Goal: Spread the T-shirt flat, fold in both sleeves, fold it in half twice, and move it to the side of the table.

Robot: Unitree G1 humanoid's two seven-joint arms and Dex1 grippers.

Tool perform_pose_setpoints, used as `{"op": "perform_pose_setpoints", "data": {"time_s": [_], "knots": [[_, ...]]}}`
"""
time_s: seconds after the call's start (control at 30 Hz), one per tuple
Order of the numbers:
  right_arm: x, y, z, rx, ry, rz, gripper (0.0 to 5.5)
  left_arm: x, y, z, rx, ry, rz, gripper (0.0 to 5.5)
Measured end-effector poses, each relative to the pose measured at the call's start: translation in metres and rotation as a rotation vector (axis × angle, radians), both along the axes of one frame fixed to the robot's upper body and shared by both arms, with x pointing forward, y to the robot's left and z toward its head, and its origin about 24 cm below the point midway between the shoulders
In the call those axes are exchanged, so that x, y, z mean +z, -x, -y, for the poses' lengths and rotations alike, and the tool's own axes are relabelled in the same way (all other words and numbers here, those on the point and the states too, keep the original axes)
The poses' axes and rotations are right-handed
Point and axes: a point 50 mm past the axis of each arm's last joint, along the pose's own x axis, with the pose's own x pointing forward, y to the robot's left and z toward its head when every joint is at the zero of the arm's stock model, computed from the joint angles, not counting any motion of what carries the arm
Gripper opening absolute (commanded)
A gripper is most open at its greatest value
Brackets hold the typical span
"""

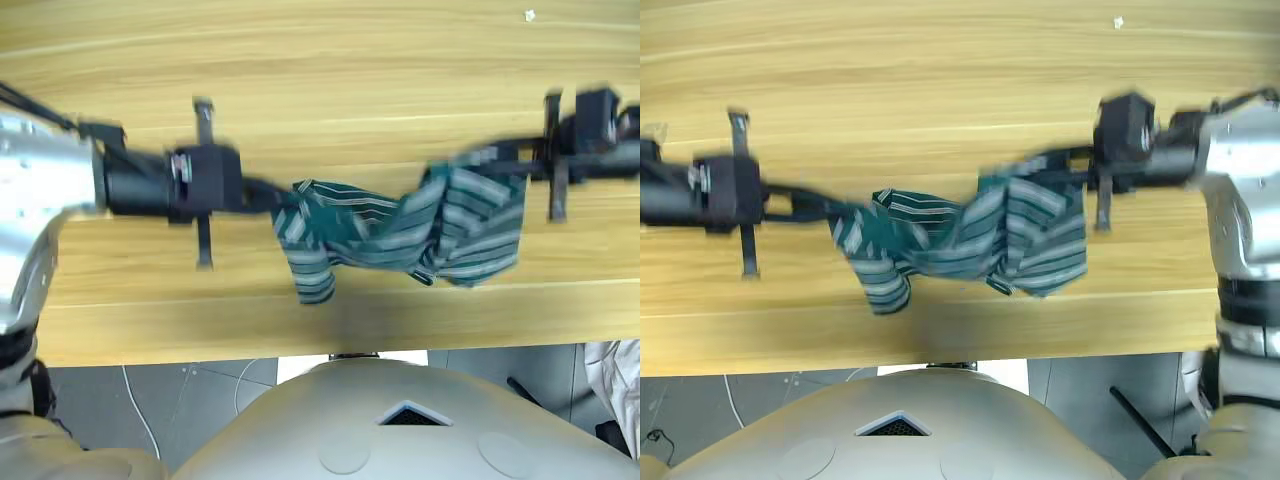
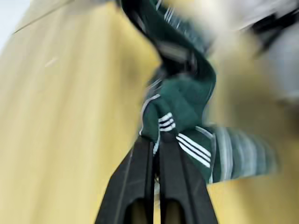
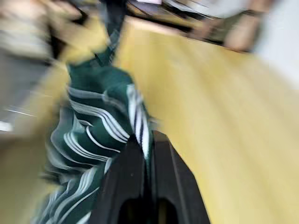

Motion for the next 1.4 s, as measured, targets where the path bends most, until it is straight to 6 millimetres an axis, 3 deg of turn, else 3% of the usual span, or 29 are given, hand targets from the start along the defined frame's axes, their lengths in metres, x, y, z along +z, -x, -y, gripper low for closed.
{"op": "perform_pose_setpoints", "data": {"time_s": [0.13, 0.23, 0.3, 0.43, 0.47, 0.57, 0.63, 0.67, 0.73, 0.8, 0.87, 0.93, 1.0, 1.07, 1.13, 1.23, 1.3, 1.4], "knots": [[0.028, -0.061, 0.000, -0.328, 0.027, 0.266, 0.01, 0.032, -0.074, -0.005, 0.289, 0.055, 0.314, 0.00], [0.057, -0.098, -0.002, -0.600, 0.114, 0.508, 0.01, 0.069, -0.121, 0.001, 0.493, 0.100, 0.581, 0.00], [0.088, -0.117, -0.007, -0.766, 0.197, 0.759, 0.01, 0.102, -0.147, 0.009, 0.618, 0.110, 0.778, 0.00], [0.149, -0.123, -0.017, -0.891, 0.220, 1.163, 0.01, 0.157, -0.162, 0.016, 0.720, 0.066, 1.076, 0.00], [0.171, -0.121, -0.018, -0.921, 0.211, 1.301, 0.01, 0.179, -0.161, 0.013, 0.753, 0.035, 1.190, 0.00], [0.194, -0.116, -0.018, -0.931, 0.200, 1.428, 0.01, 0.206, -0.157, 0.003, 0.782, 0.007, 1.290, 0.00], [0.185, -0.118, -0.018, -0.885, 0.226, 1.410, 0.01, 0.197, -0.160, 0.001, 0.728, -0.042, 1.264, 0.00], [0.171, -0.122, -0.020, -0.833, 0.267, 1.378, 0.01, 0.182, -0.164, 0.000, 0.683, -0.094, 1.228, 0.00], [0.127, -0.128, -0.024, -0.707, 0.353, 1.265, 0.01, 0.140, -0.173, -0.002, 0.589, -0.177, 1.090, 0.00], [0.064, -0.126, -0.028, -0.512, 0.429, 1.085, 0.01, 0.080, -0.173, -0.002, 0.420, -0.274, 0.933, 0.00], [-0.008, -0.110, -0.030, -0.313, 0.481, 0.877, 0.01, 0.013, -0.157, -0.002, 0.233, -0.356, 0.786, 0.00], [-0.056, -0.089, -0.030, -0.189, 0.493, 0.725, 0.01, -0.037, -0.133, -0.002, 0.117, -0.388, 0.668, 0.00], [-0.086, -0.067, -0.034, -0.100, 0.461, 0.618, 0.01, -0.072, -0.103, 0.002, 0.020, -0.380, 0.583, 0.00], [-0.094, -0.053, -0.034, -0.055, 0.434, 0.569, 0.01, -0.089, -0.079, 0.009, -0.054, -0.376, 0.541, 0.00], [-0.086, -0.044, -0.031, -0.045, 0.397, 0.562, 0.01, -0.089, -0.058, 0.017, -0.105, -0.367, 0.540, 0.00], [-0.043, -0.029, -0.019, -0.066, 0.325, 0.601, 0.01, -0.048, -0.033, 0.015, -0.132, -0.392, 0.643, 0.00], [-0.030, -0.013, -0.014, -0.026, 0.327, 0.580, 0.01, -0.028, -0.016, 0.011, -0.142, -0.436, 0.682, 0.00], [-0.056, 0.034, -0.011, 0.215, 0.467, 0.424, 0.01, -0.039, 0.024, 0.019, -0.247, -0.464, 0.570, 0.00]]}}
